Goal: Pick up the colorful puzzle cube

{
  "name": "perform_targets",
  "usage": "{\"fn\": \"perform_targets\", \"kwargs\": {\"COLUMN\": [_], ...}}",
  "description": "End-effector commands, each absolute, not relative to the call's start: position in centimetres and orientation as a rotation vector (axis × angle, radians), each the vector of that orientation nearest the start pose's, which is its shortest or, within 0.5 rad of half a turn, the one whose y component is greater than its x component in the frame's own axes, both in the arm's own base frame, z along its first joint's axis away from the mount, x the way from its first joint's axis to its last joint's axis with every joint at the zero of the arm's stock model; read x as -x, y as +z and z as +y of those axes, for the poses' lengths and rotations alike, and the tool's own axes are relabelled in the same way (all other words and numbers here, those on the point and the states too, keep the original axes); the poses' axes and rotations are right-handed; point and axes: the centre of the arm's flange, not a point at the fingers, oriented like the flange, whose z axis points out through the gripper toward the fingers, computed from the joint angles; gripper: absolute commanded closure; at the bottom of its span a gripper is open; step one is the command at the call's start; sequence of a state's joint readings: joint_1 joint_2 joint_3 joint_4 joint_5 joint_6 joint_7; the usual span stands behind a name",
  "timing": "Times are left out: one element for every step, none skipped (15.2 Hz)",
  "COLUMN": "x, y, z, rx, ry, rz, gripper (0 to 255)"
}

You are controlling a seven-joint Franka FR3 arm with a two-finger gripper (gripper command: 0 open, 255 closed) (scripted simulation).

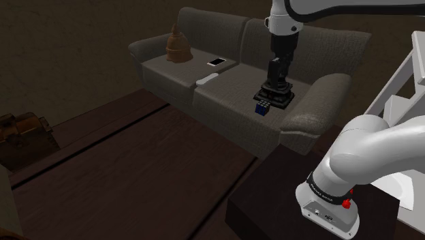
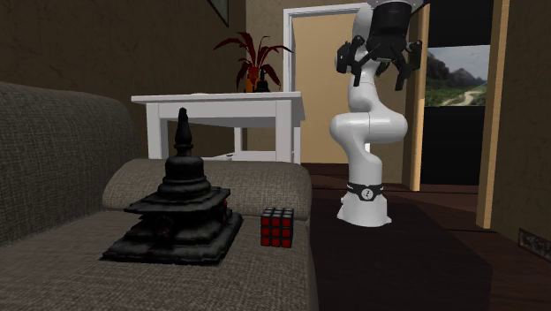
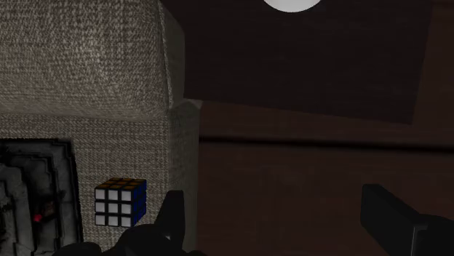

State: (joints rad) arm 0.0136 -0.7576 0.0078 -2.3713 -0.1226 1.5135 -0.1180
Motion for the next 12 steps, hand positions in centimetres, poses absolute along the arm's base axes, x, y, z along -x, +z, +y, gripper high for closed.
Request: {"fn": "perform_targets", "kwargs": {"x": [-30.7, -31.2, -31.7, -32.2, -32.6, -33.1, -33.6, -34.1, -34.6, -35.0, -35.5, -36.0], "y": [57.1, 56.2, 55.3, 54.4, 53.5, 52.6, 51.7, 50.8, 49.9, 49.0, 48.1, 47.2], "z": [-0.6, -1.5, -2.4, -3.3, -4.2, -5.1, -5.9, -6.8, -7.7, -8.6, -9.4, -10.3], "rx": [3.252, 3.249, 3.245, 3.241, 3.237, 3.233, 3.23, 3.226, 3.222, 3.218, 3.214, 3.21], "ry": [0.174, 0.169, 0.164, 0.159, 0.155, 0.15, 0.145, 0.141, 0.136, 0.131, 0.126, 0.122], "rz": [-0.222, -0.216, -0.21, -0.204, -0.198, -0.193, -0.187, -0.181, -0.175, -0.17, -0.164, -0.158], "gripper": [0, 0, 0, 0, 0, 0, 0, 0, 0, 0, 0, 0]}}
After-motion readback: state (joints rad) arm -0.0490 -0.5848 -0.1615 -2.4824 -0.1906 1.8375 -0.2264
